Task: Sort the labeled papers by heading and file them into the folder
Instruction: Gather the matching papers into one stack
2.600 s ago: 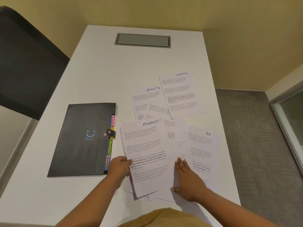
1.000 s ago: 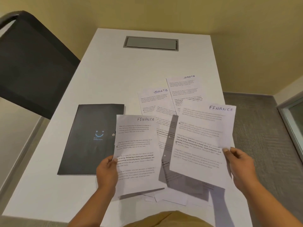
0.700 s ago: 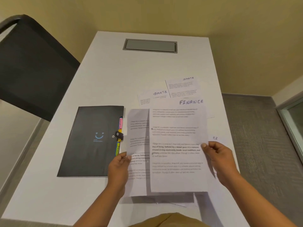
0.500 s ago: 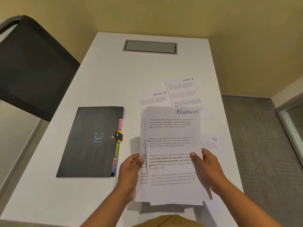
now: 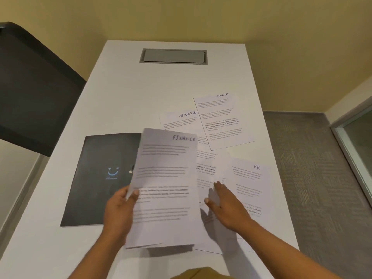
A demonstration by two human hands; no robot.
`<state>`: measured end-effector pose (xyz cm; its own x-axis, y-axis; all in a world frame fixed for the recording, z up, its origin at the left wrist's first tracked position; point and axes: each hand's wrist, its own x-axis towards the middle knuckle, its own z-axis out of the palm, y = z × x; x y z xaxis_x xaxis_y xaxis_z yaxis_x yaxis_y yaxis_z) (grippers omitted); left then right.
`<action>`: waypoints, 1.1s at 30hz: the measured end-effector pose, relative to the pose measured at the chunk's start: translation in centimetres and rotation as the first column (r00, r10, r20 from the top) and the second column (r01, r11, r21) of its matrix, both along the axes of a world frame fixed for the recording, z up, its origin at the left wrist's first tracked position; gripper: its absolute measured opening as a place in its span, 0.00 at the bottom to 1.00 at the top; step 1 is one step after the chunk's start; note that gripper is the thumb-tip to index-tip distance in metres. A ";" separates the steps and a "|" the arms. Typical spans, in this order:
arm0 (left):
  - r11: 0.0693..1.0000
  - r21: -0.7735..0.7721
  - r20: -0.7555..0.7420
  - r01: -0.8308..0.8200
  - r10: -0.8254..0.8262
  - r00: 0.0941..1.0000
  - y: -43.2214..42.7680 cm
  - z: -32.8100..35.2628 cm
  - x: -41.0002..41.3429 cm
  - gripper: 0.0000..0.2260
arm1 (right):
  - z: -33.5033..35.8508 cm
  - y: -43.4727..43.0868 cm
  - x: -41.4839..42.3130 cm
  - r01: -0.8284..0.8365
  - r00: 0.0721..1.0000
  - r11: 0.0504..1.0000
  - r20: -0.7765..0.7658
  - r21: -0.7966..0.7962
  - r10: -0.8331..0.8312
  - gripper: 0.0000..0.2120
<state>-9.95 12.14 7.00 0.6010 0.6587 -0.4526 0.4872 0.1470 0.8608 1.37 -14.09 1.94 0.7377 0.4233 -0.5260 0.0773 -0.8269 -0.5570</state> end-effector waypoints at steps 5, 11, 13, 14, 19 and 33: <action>0.998 0.037 -0.044 -0.056 0.058 0.997 3.4 -0.2 -1.7 0.06 | -2.0 1.3 -0.7 -0.320 0.941 0.891 0.001 -0.322 0.338 0.58; 0.994 -0.002 -0.022 -0.112 0.112 0.993 3.7 -0.6 -2.5 0.06 | -2.1 1.0 -4.2 -0.400 0.907 0.847 -0.019 -0.349 0.421 0.56; 0.992 -0.022 -0.018 -0.125 0.124 0.992 3.7 -0.8 -2.6 0.06 | -2.0 0.9 -4.3 -0.330 0.936 0.894 0.016 -0.303 0.351 0.48; 0.991 -0.032 -0.015 -0.131 0.131 0.991 3.7 -0.9 -2.6 0.06 | -2.0 0.9 -4.1 -0.250 0.959 0.931 0.064 -0.264 0.276 0.42; 0.992 -0.036 0.008 -0.124 0.124 0.992 3.7 -1.0 -2.5 0.07 | -2.5 1.6 -1.2 -0.063 0.983 0.969 0.152 -0.240 0.102 0.38; 0.983 -0.036 0.012 -0.178 0.178 0.984 5.6 -1.0 -3.1 0.08 | -2.2 5.0 5.3 -0.237 0.926 0.918 0.212 -0.319 0.313 0.35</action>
<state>-13.01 17.76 6.01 0.4827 0.7396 -0.4690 0.4373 0.2604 0.8608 6.64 -9.11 -0.25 0.7374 0.4900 -0.4650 0.4313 -0.8713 -0.2341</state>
